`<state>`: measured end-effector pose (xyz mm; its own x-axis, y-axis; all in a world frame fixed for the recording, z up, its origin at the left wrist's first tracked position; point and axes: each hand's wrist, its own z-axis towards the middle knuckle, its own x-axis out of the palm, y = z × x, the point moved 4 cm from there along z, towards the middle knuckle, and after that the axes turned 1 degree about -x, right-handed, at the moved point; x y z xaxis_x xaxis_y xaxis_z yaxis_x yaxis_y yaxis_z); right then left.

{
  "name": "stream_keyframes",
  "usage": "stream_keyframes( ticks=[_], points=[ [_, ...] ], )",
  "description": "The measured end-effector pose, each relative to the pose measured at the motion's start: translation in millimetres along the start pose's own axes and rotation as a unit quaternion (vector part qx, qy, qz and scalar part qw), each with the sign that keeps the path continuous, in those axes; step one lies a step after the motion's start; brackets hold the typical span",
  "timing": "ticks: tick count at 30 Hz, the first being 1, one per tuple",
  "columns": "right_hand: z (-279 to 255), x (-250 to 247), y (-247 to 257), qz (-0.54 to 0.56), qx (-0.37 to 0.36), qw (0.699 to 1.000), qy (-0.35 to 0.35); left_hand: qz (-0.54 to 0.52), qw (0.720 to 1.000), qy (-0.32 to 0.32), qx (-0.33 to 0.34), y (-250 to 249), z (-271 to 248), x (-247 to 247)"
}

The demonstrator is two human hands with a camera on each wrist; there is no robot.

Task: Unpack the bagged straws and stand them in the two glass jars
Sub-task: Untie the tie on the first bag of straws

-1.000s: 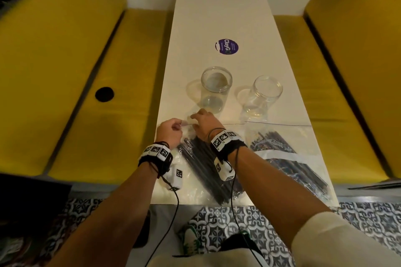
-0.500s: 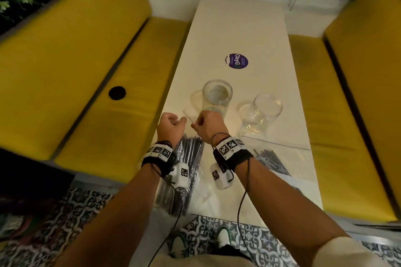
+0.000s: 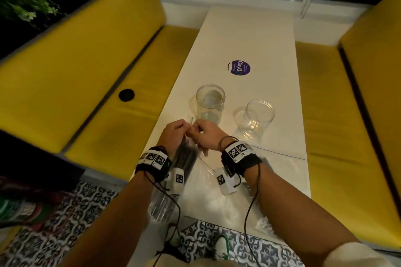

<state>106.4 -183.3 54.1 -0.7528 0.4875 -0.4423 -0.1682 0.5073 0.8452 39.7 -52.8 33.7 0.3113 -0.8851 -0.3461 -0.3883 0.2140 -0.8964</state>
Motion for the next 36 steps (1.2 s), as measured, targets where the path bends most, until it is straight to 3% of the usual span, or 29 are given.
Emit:
stream_keyframes(
  ticks=[4, 7, 12, 16, 18, 20, 24, 31, 36],
  points=[
    [-0.2, -11.7, -2.1, 0.017, 0.003, 0.999, -0.046, 0.012, 0.993, 0.119, 0.0, -15.1, 2.6, 6.6],
    [0.3, -15.8, -4.6, 0.052, 0.002, 0.993, -0.104, 0.003, 0.989, 0.146, 0.003, -27.4, 6.7, 2.6],
    [-0.2, -9.2, -18.2, 0.219, 0.049, 0.955, -0.193, -0.058, 0.998, 0.024, 0.018, -35.4, 8.0, -5.1],
    [1.9, -1.6, -18.3, 0.197, 0.043, 0.943, -0.266, -0.018, 0.996, -0.076, 0.042, -30.1, 6.8, -4.6],
    [0.0, -5.2, -19.9, 0.178, 0.052, 0.934, -0.307, -0.026, 0.995, -0.085, 0.051, -30.1, 3.2, -6.3],
    [-2.5, -8.3, -21.1, 0.184, 0.055, 0.924, -0.33, -0.018, 0.998, -0.041, 0.054, -30.9, -3.7, -6.6],
    [-6.6, -8.2, -17.2, 0.186, 0.047, 0.922, -0.335, 0.068, 0.991, 0.06, 0.104, -28.9, -17.4, -6.2],
    [-13.5, 3.2, -6.5, 0.094, 0.09, 0.969, -0.212, 0.039, 0.994, -0.007, 0.103, -18.8, -4.2, -16.3],
    [-18.3, 0.9, 3.2, 0.069, 0.067, 0.965, -0.243, 0.029, 0.995, -0.014, 0.093, -14.7, -3.0, -17.0]
  ],
)
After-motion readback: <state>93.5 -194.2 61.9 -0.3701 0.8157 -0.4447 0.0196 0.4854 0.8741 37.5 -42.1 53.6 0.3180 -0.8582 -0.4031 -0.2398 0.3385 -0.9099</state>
